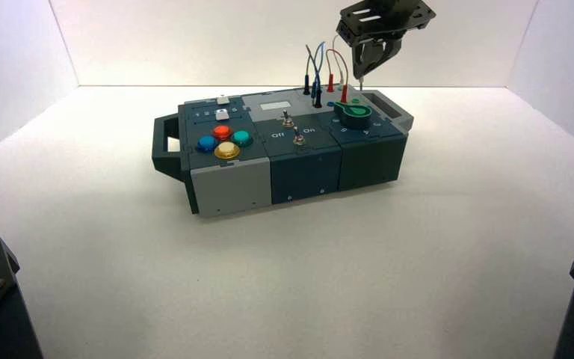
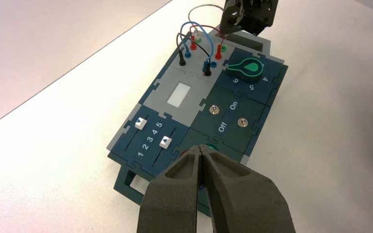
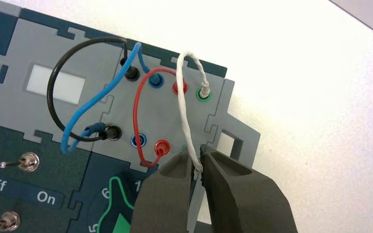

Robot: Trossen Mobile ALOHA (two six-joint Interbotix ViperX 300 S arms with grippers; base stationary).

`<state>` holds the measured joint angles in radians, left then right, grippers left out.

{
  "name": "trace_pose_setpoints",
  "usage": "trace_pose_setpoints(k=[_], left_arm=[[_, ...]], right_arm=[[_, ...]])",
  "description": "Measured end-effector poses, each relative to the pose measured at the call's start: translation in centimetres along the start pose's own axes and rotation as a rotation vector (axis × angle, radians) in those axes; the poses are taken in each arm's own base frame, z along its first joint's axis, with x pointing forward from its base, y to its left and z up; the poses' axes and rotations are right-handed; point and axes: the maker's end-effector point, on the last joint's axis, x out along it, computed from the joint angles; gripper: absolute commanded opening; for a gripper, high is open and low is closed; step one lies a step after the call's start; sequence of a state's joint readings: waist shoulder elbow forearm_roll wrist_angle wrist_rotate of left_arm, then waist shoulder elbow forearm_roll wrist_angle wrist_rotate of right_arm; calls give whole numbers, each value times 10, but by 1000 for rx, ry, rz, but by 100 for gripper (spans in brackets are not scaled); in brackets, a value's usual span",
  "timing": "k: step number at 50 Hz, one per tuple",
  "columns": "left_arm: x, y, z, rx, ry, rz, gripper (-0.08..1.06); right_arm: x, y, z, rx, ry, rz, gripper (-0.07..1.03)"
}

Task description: Insert the white wire.

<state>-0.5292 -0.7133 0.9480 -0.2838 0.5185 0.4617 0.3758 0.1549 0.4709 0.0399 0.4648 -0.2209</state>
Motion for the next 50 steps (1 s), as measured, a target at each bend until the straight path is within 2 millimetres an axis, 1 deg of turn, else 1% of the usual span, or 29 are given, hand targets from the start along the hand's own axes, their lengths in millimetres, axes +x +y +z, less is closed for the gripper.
trace_pose_setpoints(k=[25,32,41,50], left_arm=[[0,1,0,2,1,3,-3],[0,1,0,2,1,3,-3],[0,1,0,1,2,2,-3],[0,0,0,3,1,1,-3]], right_arm=[[2,0,1,0,-9,-2,-2],[6,3,-2,-2,2,4,-2],[7,10,-1,-16,3,11,-2],[10,10,-3,-19,12,12,-2]])
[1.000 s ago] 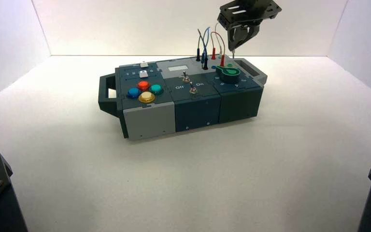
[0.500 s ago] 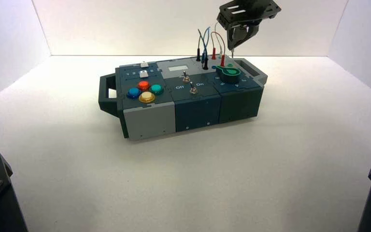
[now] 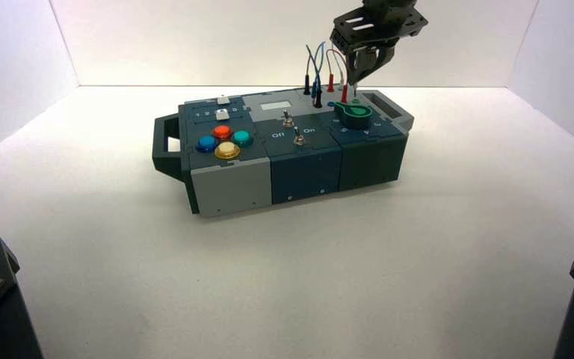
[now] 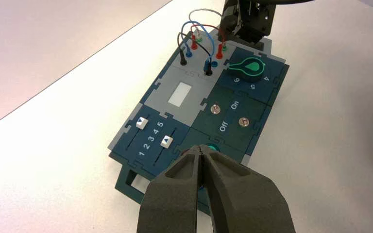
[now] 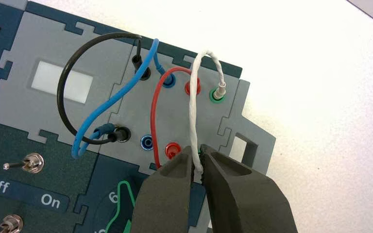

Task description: Insert the white wire.

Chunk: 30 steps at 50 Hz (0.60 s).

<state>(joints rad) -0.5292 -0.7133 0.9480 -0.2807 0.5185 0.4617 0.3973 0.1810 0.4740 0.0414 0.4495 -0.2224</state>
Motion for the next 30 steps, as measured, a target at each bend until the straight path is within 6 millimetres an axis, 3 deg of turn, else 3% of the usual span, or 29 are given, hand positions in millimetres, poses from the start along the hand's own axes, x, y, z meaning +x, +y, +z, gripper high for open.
trace_pose_setpoints(k=[30], left_arm=[[0,0,0,-1,0,1,-3]], right_arm=[[2,-3,0,-29,-12,-18,-2]])
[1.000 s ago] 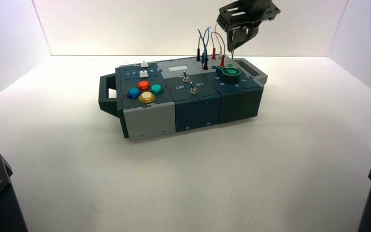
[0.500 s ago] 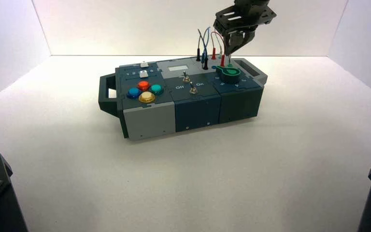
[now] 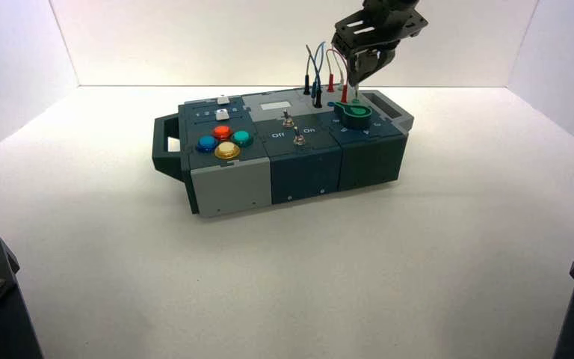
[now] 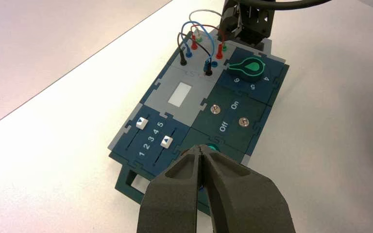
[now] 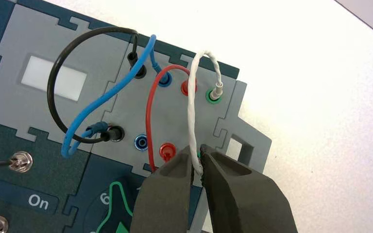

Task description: Insert the white wire.

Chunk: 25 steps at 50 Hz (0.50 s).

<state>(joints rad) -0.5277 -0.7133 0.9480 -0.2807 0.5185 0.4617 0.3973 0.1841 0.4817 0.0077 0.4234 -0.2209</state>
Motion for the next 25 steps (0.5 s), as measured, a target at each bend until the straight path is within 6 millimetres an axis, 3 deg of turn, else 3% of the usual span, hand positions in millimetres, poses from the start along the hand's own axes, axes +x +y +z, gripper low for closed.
trace_pose_setpoints(k=[25], left_arm=[[0,0,0,3,0,-1,-3]], right_arm=[[4,1,-3,1,12,3,-2]])
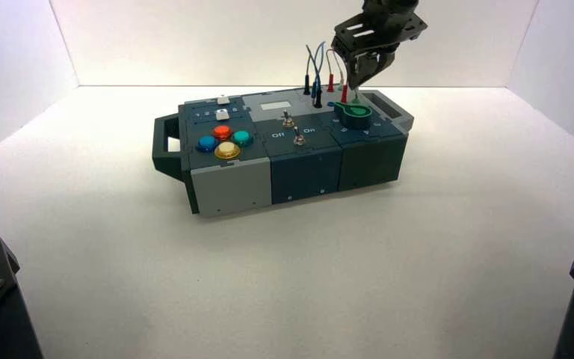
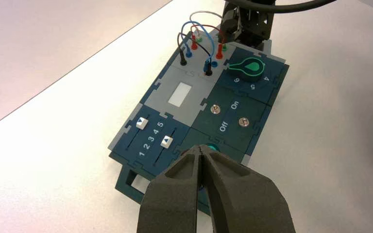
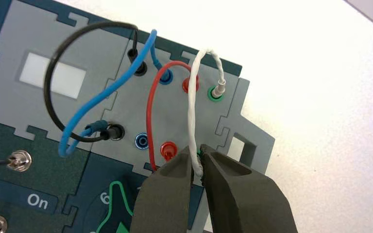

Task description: Insert the white wire.

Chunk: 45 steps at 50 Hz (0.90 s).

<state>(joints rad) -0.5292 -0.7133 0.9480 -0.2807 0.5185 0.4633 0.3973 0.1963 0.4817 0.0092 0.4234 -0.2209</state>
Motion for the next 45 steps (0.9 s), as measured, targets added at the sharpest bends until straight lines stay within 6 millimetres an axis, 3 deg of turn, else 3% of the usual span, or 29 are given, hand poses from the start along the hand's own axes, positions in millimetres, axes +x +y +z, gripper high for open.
trace_pose_setpoints(k=[45], left_arm=[[-1,0,0,3,-2,2,-3]], right_arm=[[12,0,-6,-24,41,-1,-2]])
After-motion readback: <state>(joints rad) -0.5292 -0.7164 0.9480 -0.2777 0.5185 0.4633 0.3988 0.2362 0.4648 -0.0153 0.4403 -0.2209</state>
